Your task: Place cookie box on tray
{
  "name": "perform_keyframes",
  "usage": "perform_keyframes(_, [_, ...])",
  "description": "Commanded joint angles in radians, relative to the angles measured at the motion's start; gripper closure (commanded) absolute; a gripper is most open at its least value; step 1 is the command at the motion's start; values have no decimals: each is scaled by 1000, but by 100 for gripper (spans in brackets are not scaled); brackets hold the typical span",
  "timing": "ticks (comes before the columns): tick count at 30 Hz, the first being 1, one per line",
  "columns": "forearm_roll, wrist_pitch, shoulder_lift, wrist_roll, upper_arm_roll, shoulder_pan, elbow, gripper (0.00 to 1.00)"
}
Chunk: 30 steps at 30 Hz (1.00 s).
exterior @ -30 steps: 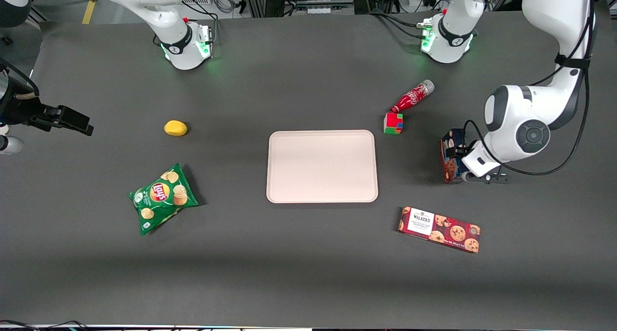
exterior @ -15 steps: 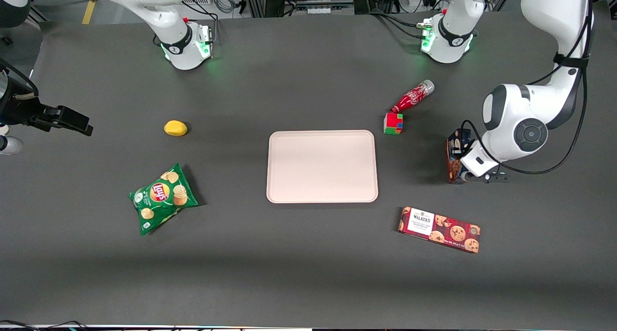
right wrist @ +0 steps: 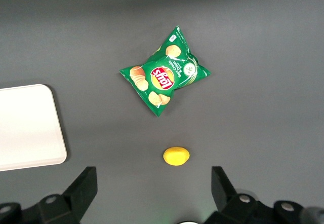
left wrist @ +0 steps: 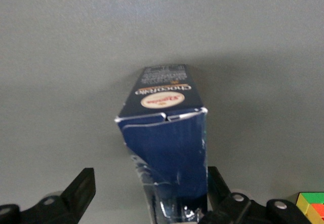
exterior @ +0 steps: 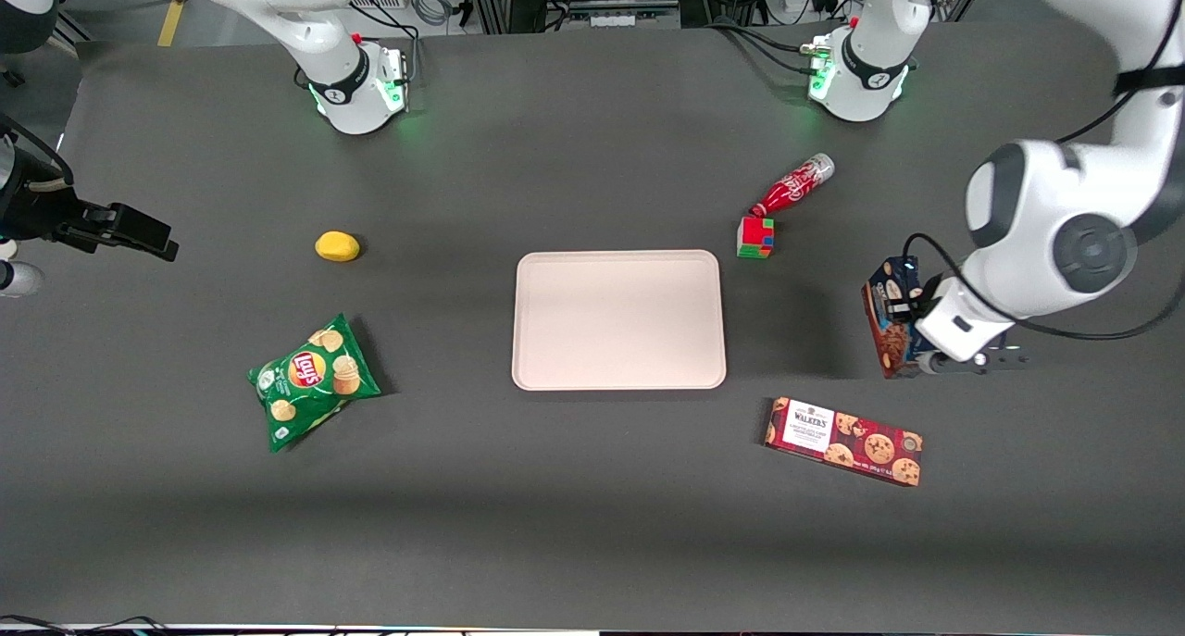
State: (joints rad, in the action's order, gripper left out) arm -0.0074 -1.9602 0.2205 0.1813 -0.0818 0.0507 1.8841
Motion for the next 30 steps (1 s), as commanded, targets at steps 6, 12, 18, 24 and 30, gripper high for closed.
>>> perform_keyframes(6, [-6,383,10,208,-105,9,-381,93])
perform_keyframes(12, [-26,440,5,311,-242,9,-415,93])
perform_keyframes(18, [-85,390,49,351,-335,14,-390,93])
perform_keyframes(24, [-82,273,155,342,-398,21,-336,93])
perform_keyframes(30, [-75,28,201,328,-401,24,-179,92])
